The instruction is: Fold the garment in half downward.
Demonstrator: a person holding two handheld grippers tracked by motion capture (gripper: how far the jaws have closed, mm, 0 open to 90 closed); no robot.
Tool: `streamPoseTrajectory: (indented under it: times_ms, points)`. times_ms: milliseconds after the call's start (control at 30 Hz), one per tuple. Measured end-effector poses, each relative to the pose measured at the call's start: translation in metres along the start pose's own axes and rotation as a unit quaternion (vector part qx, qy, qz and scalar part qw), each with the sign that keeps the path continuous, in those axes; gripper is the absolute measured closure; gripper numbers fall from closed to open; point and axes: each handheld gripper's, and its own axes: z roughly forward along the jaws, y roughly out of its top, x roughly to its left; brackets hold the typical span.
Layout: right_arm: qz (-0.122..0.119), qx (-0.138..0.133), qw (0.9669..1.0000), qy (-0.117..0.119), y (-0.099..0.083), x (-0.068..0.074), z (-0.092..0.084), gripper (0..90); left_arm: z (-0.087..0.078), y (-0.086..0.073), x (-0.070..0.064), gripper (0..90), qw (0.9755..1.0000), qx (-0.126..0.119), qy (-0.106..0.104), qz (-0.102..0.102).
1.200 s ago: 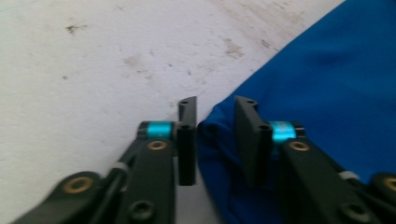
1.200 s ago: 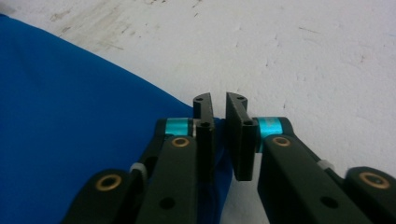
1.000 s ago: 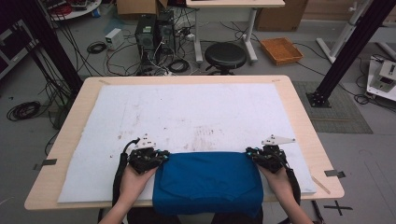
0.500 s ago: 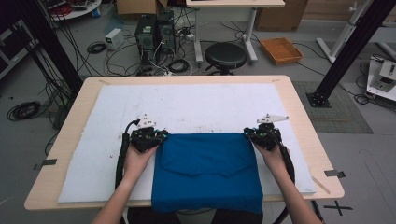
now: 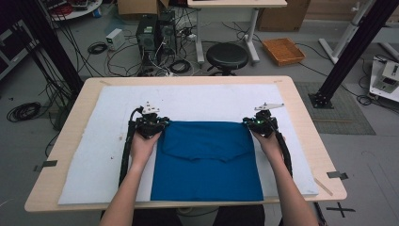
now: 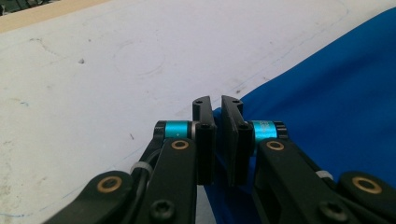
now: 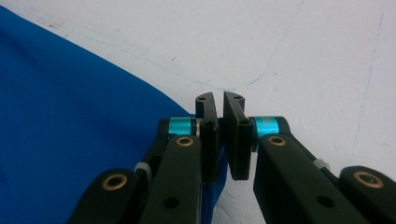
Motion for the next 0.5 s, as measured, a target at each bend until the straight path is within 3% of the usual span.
streamPoseTrajectory:
  times_ms: [233,300,400,500]
  points:
    - [-0.014,-0.002,0.9999,0.003,0.005,-0.001,0.006,82.4,0.002,-0.003,0.003,81.8,0.9997,0.007,0.013,-0.017]
    - [-0.014,-0.006,0.9999,0.001,0.007,0.000,0.005,78.1,0.000,-0.003,0.003,70.0,0.9992,0.004,0.031,-0.027]
    - [-0.011,-0.013,0.9999,-0.002,0.008,0.003,-0.001,64.8,-0.006,-0.004,0.005,57.0,0.9981,-0.006,0.037,-0.049]
    - [-0.004,-0.027,0.9996,0.004,0.008,0.007,-0.012,59.0,-0.017,-0.005,0.003,53.3,0.9977,-0.021,0.030,-0.057]
